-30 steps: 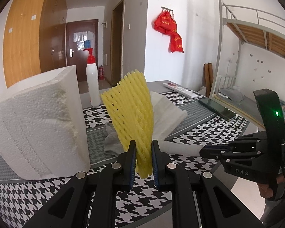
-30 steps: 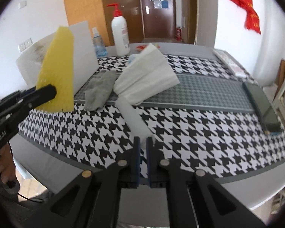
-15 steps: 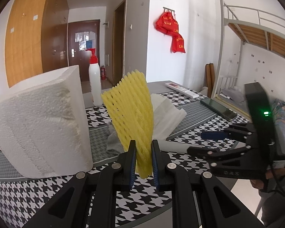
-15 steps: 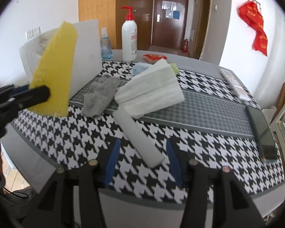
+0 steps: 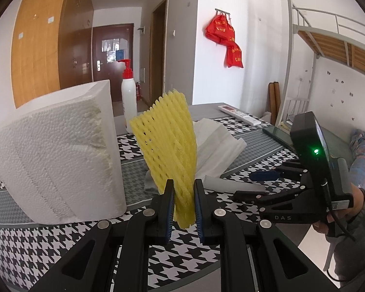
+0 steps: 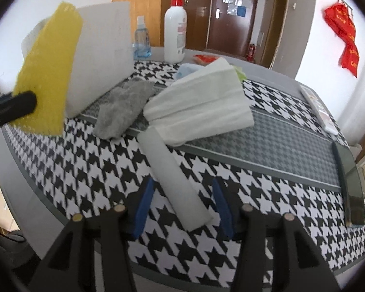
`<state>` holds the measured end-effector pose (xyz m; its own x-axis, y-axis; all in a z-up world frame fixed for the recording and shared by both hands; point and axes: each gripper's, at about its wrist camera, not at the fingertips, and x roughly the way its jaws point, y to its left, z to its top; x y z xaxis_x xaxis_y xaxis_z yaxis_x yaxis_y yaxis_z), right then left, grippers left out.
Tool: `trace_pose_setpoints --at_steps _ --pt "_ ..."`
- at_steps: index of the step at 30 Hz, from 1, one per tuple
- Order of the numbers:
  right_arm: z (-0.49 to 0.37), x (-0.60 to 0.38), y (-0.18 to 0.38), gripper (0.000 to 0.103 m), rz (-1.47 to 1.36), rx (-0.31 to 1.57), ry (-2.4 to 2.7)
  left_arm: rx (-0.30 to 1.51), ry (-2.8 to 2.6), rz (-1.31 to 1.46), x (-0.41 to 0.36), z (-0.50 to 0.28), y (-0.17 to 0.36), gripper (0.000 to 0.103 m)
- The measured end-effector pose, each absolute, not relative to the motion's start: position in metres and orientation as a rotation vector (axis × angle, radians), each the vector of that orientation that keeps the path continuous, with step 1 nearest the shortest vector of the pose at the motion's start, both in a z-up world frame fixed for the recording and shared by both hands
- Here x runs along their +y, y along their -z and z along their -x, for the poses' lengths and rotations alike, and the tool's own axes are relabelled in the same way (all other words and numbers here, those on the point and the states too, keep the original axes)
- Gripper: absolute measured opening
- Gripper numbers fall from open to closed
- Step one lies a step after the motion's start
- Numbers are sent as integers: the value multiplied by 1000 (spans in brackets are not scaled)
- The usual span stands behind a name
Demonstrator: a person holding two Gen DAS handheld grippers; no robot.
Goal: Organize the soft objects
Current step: 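Close the right gripper on the white foam roll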
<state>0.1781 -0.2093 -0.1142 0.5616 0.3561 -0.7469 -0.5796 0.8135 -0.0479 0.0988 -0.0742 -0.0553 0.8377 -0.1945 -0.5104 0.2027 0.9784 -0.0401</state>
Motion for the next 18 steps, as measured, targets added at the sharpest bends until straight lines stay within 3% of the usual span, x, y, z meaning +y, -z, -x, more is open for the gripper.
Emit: trace_pose_setpoints --at_steps 2,11,18 --pt "-179 -208 114 37 296 811 -606 541 207 -17 -74 -99 55 16" --pt "-175 -214 107 12 258 820 -619 537 198 -11 -70 -97 53 16" --pt "-156 -220 90 10 208 770 -635 523 198 -15 -69 -92 49 16"
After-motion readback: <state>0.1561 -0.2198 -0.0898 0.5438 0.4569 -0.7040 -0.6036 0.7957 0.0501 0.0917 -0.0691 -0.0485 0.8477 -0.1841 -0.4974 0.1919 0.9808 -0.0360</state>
